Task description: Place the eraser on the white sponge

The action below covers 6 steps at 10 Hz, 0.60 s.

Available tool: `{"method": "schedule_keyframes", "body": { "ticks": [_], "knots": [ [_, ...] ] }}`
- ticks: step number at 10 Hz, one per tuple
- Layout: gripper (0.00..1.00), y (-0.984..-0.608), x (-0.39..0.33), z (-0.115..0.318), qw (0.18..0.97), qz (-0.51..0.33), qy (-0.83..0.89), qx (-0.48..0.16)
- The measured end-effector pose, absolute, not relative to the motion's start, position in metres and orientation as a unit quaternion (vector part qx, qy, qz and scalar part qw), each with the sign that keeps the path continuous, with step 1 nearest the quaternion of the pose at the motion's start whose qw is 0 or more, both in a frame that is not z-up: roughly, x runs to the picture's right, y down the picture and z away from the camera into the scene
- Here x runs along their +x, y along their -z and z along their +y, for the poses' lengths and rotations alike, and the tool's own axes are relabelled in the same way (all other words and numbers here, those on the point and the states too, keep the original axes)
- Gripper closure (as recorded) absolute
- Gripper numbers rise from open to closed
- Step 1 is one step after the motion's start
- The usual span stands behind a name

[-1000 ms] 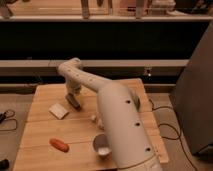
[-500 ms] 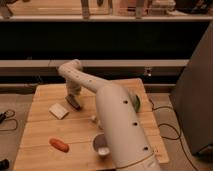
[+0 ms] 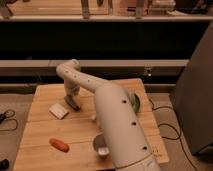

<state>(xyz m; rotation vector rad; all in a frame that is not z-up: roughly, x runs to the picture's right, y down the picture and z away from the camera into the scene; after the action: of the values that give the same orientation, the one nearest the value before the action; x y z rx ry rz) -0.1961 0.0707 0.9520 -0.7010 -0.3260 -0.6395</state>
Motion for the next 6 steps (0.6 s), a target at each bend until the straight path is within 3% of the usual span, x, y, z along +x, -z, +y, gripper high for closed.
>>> {"method": "schedule_keyframes", "body": {
  "ticks": [3,5,6],
  "knots": [
    [0.98,-0.942,-0.204,0.066,0.878,-0.153,0.31,-0.332],
    [0.95,-0.939,-0.208,0.066,0.877,-0.152,0.31,-0.333],
    [0.83,-0.941,-0.208,0.067,0.878,-0.151,0.308,-0.334]
  ]
}}
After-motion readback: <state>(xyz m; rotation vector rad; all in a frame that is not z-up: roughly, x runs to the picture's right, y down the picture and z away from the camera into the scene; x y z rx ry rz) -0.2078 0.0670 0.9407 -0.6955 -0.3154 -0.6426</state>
